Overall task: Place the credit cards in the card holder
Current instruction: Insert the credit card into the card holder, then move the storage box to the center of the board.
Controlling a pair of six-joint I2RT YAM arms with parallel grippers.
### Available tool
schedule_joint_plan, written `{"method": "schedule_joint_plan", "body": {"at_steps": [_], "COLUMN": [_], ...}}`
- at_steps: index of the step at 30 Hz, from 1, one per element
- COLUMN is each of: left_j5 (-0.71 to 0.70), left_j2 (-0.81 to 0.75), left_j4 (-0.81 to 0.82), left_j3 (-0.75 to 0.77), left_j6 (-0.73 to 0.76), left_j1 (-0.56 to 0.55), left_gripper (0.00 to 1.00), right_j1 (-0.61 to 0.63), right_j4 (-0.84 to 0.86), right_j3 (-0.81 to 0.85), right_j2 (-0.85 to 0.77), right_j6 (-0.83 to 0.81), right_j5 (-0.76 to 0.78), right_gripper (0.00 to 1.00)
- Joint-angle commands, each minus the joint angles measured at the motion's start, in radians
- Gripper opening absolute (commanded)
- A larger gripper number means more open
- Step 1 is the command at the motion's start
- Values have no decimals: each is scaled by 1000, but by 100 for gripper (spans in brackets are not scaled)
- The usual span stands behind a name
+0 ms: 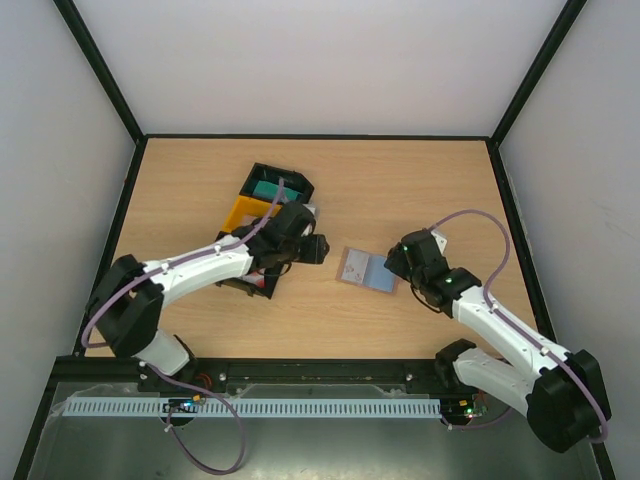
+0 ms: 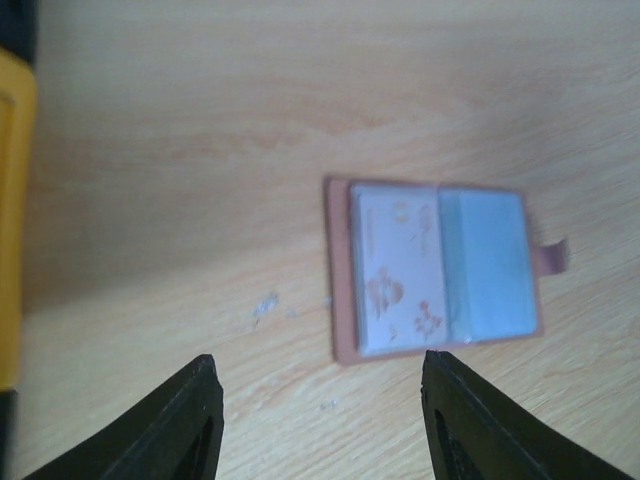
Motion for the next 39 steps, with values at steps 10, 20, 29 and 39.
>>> {"method": "schedule_joint_plan", "body": {"at_steps": [10,20,29,39], "left_j5": [93,-174,-138,-1], "left_j2": [95,-134,-325,-47], "left_j4": [-82,-213,-184,-206], "left_j3": [-163,-367,-321,147], "left_j6": [-83,-245,-150,152], "left_j1": [111,203,276,268], "left_gripper": [54,59,62,66], "right_j1": [5,5,5,6], "right_j4": [83,144,190,413], "right_j3": [-48,-49,-34,88], "right_j2": [65,130,151,389], "right_j6": [59,73,44,-37], "right_j5": [-52,-107,-136,-285], "right_gripper": [71,70,70,71]}}
